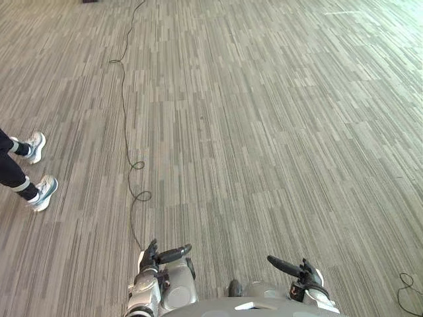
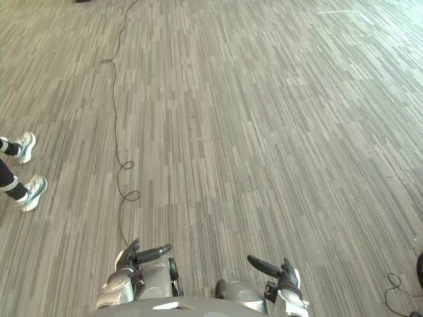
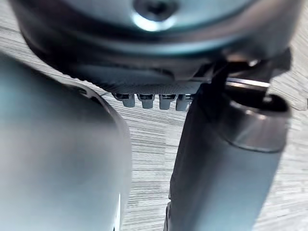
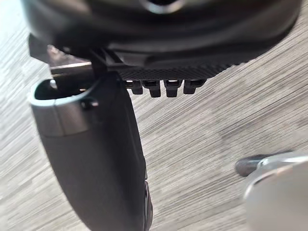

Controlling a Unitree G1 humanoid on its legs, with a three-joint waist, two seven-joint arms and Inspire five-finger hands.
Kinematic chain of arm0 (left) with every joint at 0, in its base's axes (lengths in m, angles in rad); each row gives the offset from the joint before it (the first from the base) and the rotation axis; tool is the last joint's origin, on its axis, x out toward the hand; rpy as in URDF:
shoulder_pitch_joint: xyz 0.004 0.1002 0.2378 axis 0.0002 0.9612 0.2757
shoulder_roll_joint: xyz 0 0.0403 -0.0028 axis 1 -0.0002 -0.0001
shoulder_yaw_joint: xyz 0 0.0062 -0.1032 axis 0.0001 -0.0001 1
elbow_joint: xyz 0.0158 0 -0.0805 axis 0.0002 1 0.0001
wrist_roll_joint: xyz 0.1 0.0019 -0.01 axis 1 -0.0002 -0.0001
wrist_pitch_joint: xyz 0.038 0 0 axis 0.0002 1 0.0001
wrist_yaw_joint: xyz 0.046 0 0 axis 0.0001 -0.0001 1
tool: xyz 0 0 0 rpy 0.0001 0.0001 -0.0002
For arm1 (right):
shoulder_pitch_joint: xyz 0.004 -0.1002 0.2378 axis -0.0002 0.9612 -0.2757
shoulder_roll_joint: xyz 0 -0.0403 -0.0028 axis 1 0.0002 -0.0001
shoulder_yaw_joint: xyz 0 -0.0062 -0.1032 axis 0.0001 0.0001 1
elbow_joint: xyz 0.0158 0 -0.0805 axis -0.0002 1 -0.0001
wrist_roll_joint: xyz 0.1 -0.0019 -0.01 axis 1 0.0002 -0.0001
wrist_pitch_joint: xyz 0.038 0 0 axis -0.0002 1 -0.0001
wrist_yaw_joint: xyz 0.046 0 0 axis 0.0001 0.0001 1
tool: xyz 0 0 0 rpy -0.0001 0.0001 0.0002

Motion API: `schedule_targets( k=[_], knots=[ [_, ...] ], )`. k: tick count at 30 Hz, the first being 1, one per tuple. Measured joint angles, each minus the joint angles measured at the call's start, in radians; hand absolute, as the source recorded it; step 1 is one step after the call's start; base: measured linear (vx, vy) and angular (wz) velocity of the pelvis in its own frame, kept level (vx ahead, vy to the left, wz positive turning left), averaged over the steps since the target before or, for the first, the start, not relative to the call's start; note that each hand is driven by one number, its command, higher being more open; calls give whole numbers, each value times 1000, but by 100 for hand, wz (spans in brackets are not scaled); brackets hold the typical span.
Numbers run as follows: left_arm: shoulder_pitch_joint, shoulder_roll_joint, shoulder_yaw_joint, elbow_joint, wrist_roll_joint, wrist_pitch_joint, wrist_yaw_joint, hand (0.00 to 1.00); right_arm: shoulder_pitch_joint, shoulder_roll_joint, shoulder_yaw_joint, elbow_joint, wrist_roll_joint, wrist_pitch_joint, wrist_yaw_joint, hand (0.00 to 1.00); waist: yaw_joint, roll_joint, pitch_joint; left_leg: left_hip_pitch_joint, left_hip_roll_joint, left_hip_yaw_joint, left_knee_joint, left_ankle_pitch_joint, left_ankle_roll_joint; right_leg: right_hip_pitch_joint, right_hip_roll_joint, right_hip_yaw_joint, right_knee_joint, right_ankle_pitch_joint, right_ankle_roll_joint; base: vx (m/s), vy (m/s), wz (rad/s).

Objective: Pick up cushions and gather them together orderly.

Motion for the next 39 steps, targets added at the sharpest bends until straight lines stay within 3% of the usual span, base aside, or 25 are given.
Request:
schedule_targets(
  k=[1,2,4,5,7,8,9,10,11,12,14,17,20,21,24,25,26,27,28,29,30,32,36,38,39],
  knots=[
    [-3,-6,0,-1,-9,0,0,100,0,21,0,-10,0,-3,0,100,7,-12,3,-15,-27,13,-126,19,3,42,-24,12,-22,-21,10,504,187,-46],
    [-2,-20,1,-3,-14,-8,4,100,2,20,20,-12,0,-6,1,100,17,2,-7,-46,-53,16,-326,90,1,86,-53,41,-41,-74,45,822,352,-64],
    [1,-20,10,-5,-29,-8,7,100,6,29,27,-3,0,-1,-1,100,39,-10,-26,-62,-77,19,-326,210,44,119,-92,71,-45,-125,65,844,397,-55],
    [5,-10,12,-6,-29,-7,9,100,10,47,23,-1,-1,3,-1,100,40,-34,-48,-62,-96,22,-291,211,70,104,-126,96,16,-123,66,758,341,-27],
    [7,11,12,-2,-29,-6,10,100,14,66,25,11,-3,4,0,100,42,-74,-69,-42,-118,51,-246,162,93,69,-162,117,145,-115,82,568,256,-13],
    [7,21,9,4,-29,-3,10,100,14,75,24,14,-4,5,1,100,41,-90,-77,-20,-126,67,-226,135,106,45,-173,122,235,-92,118,479,225,-17],
    [8,25,6,19,-28,3,11,100,12,80,27,12,-5,6,10,100,41,-95,-81,39,-132,74,-216,90,111,-6,-175,137,409,-1,144,605,281,-23],
    [7,26,1,36,-27,4,11,100,12,80,27,4,-6,3,12,100,38,-93,-77,130,-139,74,-253,42,100,-87,-177,137,624,180,178,692,307,-21],
    [7,28,-1,42,-27,5,12,100,12,80,27,3,-6,0,13,100,38,-88,-72,162,-144,75,-268,30,94,-124,-183,135,719,193,196,549,223,-12],
    [4,29,-5,44,-27,12,14,100,14,79,24,-11,-9,-5,15,100,35,-93,-70,238,-157,78,-297,9,96,-216,-191,132,903,141,182,486,143,-8],
    [7,19,-12,47,-27,15,21,100,18,79,11,-42,-10,-10,15,100,28,-82,-69,351,-159,80,-365,-22,86,-344,-184,78,977,41,152,493,49,-5],
    [5,11,-12,66,-27,18,21,100,17,76,0,-73,-12,-19,19,100,9,-73,-67,499,-144,77,-456,-66,48,-516,-168,-52,797,-30,126,469,-76,4],
    [3,-10,-12,84,-27,19,20,100,22,42,-9,-58,-22,-18,23,100,-14,-55,-68,613,-128,59,-531,-97,-3,-555,-138,-123,472,-5,124,692,-185,34],
    [-1,-22,-12,96,-26,19,18,100,28,38,-38,-45,-8,-11,28,100,-22,-41,-68,658,-126,36,-558,-108,-17,-547,-125,-124,419,97,42,585,-176,36],
    [-19,-64,-9,120,-6,23,6,100,7,6,-54,-25,-28,-9,23,100,-23,16,-74,664,-81,-19,-511,-35,-24,-522,-106,-162,482,-10,7,739,-245,27],
    [-24,-79,-9,121,-3,24,3,100,4,7,-63,-23,-33,-2,23,100,-29,33,-74,615,-44,-63,-349,4,-38,-462,-89,-185,458,-50,4,616,-234,24],
    [-24,-79,-9,121,-2,24,3,100,4,7,-63,-23,-33,-2,23,100,-29,34,-74,613,-44,-64,-345,5,-39,-459,-89,-186,457,-50,4,550,-213,33],
    [-30,-86,-10,111,5,24,-4,100,7,2,-50,-22,-44,6,26,100,-27,47,-68,464,2,-152,30,122,-80,-351,-56,-199,382,-69,5,504,-177,1],
    [-28,-85,-2,83,12,23,-2,100,6,2,-32,-21,-43,5,24,100,-19,50,-61,343,43,-151,304,128,-86,-245,-20,-190,305,-72,0,581,-167,-1],
    [-28,-85,0,81,12,23,-1,100,6,2,-31,-21,-42,5,24,100,-18,50,-60,335,46,-148,318,127,-84,-236,-17,-189,300,-72,0,556,-110,-37],
    [-17,-82,1,32,10,12,0,100,6,4,-5,-3,-39,5,21,100,-8,30,-53,216,58,-103,408,102,-43,-101,2,-164,196,-75,-4,443,-55,-31],
    [-10,-85,0,10,8,1,0,100,8,4,6,-3,-39,6,21,100,-1,26,-55,165,58,-75,374,86,-22,-59,3,-146,158,-80,-2,361,-4,-38],
    [-3,-86,-9,-40,-16,-22,-4,100,13,12,6,-1,-37,18,17,100,19,17,-49,45,9,7,-66,51,7,84,-24,-58,51,-101,32,489,115,-60],
    [-4,-86,-9,-53,-33,-33,-13,100,13,28,8,10,-37,17,9,100,39,-8,-52,19,-50,0,-332,125,-3,136,-73,17,10,-133,63,672,308,-91],
    [-4,-86,-9,-54,-34,-34,-13,100,13,29,10,13,-38,17,8,100,42,-10,-53,16,-53,-4,-339,145,-1,141,-79,25,8,-137,66,615,292,-110]
  ],
)
